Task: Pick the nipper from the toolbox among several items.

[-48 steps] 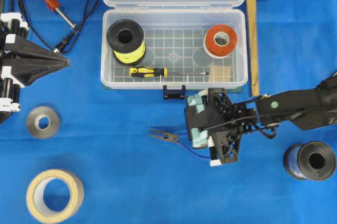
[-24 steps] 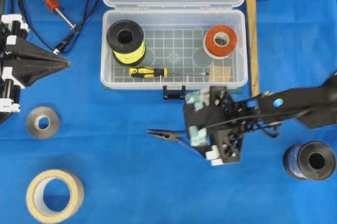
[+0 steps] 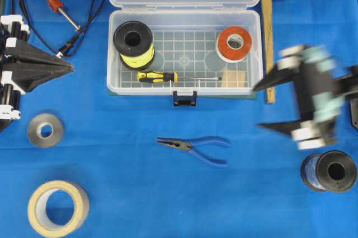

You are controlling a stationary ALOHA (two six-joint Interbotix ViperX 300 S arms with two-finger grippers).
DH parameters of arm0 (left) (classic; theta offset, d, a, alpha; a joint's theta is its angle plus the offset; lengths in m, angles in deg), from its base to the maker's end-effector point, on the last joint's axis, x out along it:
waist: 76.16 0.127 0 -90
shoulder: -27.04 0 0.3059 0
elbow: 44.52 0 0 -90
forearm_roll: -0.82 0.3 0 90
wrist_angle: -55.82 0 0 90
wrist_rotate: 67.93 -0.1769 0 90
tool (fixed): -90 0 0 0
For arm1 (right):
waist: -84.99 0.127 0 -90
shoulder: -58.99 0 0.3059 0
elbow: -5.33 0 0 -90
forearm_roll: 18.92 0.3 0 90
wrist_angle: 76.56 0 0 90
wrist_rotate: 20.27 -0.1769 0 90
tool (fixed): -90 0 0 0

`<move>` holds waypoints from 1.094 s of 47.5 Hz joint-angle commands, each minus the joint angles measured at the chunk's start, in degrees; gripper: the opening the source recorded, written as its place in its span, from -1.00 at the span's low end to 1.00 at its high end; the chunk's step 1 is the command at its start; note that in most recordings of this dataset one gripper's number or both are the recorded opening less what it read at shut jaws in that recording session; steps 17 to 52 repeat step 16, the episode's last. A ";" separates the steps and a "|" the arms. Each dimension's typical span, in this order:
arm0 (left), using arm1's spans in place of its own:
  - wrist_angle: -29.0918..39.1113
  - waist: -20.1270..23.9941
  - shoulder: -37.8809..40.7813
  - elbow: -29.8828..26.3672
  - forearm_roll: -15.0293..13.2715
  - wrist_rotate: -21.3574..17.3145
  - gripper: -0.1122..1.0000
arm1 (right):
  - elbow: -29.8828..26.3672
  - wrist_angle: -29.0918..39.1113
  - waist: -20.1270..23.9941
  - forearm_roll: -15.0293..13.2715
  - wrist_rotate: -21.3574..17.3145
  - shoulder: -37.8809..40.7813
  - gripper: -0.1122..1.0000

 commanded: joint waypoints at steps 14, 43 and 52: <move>-0.35 0.09 0.18 -0.53 -0.09 0.09 -0.80 | 13.89 -2.46 -4.57 -0.53 -0.09 -23.47 0.62; -0.35 0.09 0.26 -0.53 -0.09 0.09 -0.80 | 15.38 -2.90 -5.01 -0.35 -0.09 -24.96 0.62; -0.35 0.09 0.26 -0.53 -0.09 0.09 -0.80 | 15.38 -2.90 -5.01 -0.35 -0.09 -24.96 0.62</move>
